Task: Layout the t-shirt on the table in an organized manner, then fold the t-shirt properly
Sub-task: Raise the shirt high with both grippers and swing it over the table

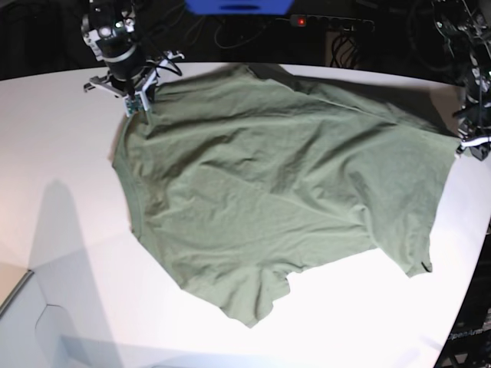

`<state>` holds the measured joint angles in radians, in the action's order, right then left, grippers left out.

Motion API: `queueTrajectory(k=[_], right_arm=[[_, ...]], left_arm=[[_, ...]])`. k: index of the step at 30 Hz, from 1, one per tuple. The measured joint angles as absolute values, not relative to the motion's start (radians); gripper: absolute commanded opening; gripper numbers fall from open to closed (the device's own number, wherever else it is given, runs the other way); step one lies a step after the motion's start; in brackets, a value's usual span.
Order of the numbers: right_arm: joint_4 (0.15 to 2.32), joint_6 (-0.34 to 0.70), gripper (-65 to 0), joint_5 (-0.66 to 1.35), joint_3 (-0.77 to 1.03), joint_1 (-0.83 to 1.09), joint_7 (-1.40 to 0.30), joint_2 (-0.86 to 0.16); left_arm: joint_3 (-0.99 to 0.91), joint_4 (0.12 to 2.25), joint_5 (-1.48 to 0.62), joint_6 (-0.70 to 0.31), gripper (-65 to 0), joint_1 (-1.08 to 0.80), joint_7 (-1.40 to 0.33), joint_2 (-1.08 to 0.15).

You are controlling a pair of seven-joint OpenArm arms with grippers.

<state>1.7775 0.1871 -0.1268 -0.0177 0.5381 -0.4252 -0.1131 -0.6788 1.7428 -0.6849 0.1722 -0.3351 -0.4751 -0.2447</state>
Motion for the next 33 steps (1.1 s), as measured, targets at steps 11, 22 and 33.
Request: queueTrajectory(k=[11, 22, 33], right_arm=[[1.864, 0.19, -65.0, -0.143, -0.015, 0.53, -0.494, -0.113], [1.942, 0.191, -65.0, -0.143, 0.051, 0.392, -0.494, -0.113], [1.934, 0.194, -65.0, -0.142, 0.066, 0.08, -0.603, -0.113]], left_arm=[[-0.685, 1.752, -0.685, 0.172, -64.9, -0.334, -0.475, -0.246], [-0.641, 1.813, -0.682, 0.177, -64.9, -0.202, -0.476, -0.252], [-0.396, 1.709, -0.583, 0.181, -64.9, 0.029, -0.477, -0.272]])
